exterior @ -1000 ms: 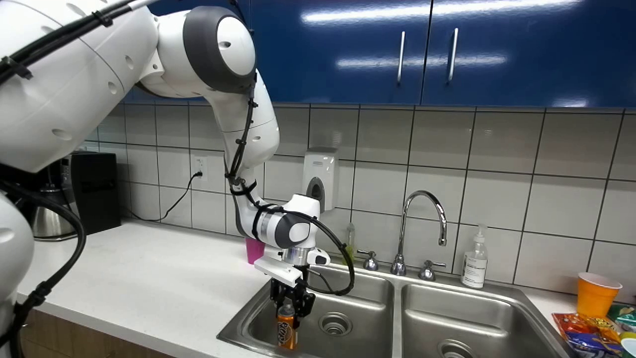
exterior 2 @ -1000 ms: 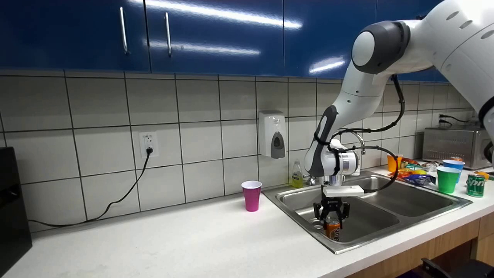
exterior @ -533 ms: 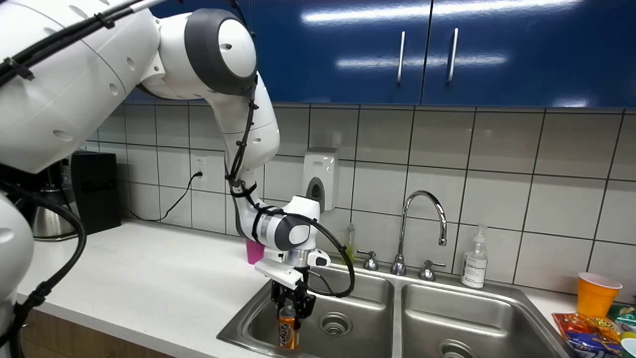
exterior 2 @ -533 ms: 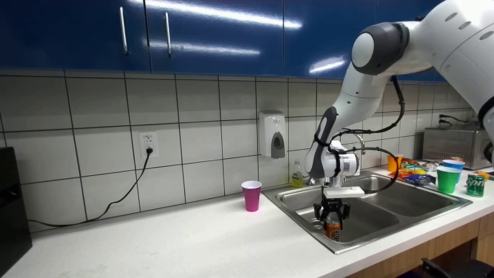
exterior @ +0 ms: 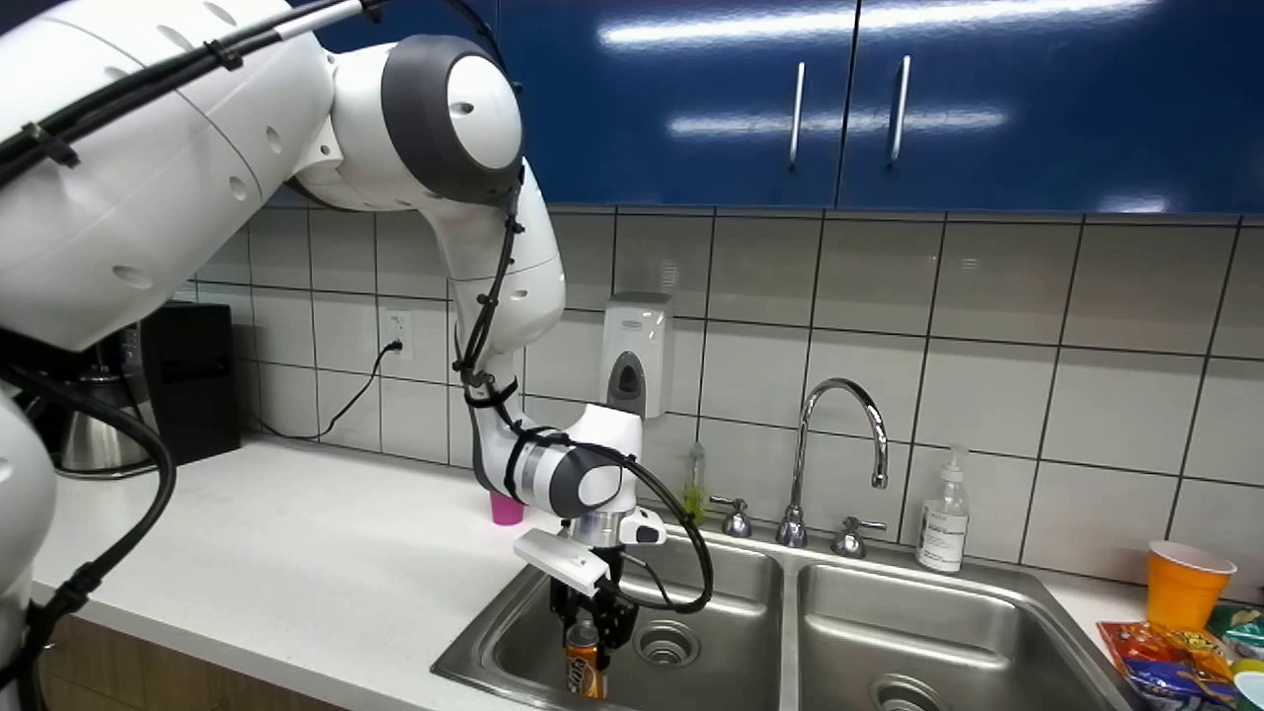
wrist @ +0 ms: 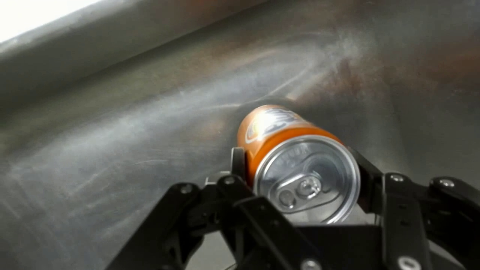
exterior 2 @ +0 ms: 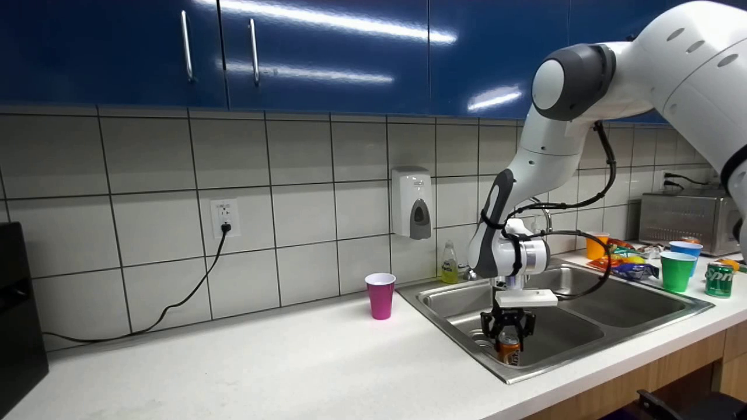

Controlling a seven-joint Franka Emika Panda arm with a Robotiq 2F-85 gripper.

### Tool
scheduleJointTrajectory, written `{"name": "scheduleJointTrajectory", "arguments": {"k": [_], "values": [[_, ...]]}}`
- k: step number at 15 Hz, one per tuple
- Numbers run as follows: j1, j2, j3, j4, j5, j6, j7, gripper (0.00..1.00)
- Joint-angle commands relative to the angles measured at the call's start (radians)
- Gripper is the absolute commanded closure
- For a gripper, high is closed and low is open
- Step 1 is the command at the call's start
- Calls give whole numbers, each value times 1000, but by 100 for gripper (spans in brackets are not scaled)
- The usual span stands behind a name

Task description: Put the orange can in the sink on the left.

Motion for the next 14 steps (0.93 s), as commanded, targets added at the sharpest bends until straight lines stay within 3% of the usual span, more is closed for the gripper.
{"name": "scheduleJointTrajectory", "arguments": {"k": [1, 12, 13, 14], "values": [[-40, 0, 30, -17, 13, 29, -5, 61], [-60, 13, 40, -22, 12, 38, -5, 61], [-58, 14, 38, -22, 11, 38, -3, 11], [-56, 14, 37, -22, 9, 37, -2, 10]]}}
